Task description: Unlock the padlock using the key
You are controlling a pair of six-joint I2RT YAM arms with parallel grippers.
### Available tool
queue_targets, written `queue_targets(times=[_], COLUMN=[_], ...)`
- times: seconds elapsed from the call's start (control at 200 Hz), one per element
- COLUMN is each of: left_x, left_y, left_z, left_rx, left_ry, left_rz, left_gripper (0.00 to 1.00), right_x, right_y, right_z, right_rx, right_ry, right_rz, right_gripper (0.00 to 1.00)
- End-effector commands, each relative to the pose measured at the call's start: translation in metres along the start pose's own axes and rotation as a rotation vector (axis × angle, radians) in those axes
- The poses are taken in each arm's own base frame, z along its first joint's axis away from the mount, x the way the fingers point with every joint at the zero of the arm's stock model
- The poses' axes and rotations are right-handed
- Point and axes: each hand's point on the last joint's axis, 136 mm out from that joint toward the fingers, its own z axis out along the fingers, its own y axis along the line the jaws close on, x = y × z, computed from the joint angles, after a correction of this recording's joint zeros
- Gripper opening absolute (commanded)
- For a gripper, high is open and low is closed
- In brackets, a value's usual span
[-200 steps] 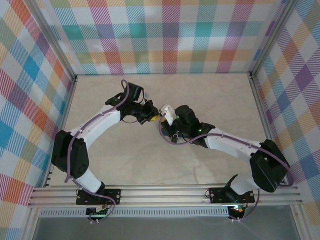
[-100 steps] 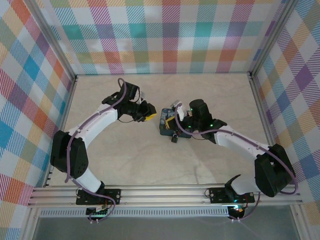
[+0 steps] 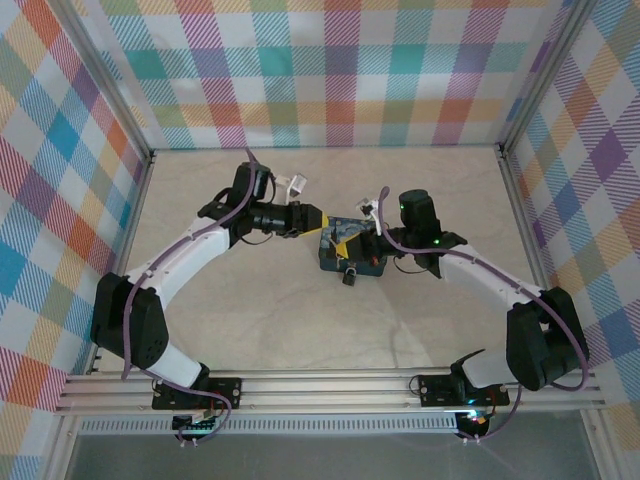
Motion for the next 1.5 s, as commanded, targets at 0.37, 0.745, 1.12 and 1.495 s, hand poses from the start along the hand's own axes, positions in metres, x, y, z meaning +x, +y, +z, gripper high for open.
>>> queue_targets(times=[0.37, 0.745, 1.12, 1.495], left_x=[0.028, 0.033, 0.036, 0.027], left_y=[-0.018, -0.026, -0.022, -0.017], left_z=[0.013, 0.006, 0.006, 0.009], left_rx=[0.088, 0.103, 0.087, 0.061], left_ry=[0.084, 0.086, 0.099, 0.061], left_rz=[0.125, 0.158, 0.147, 0.131], left_gripper=[0.32, 0.27, 0.16, 0.00], right_x=[-0.006, -0.010, -0.015, -0.020], right_y=[0.013, 0.013, 0.011, 0.008], right_z=[0.001, 0.001, 0.002, 0.000], right_rx=[-0.092, -0.099, -0.111, -0.131], right_ry=[-0.001, -0.012, -0.018, -0.028], right_rz=[0.014, 0.007, 0.018, 0.047], right_gripper=[0.00, 0.00, 0.00, 0.08])
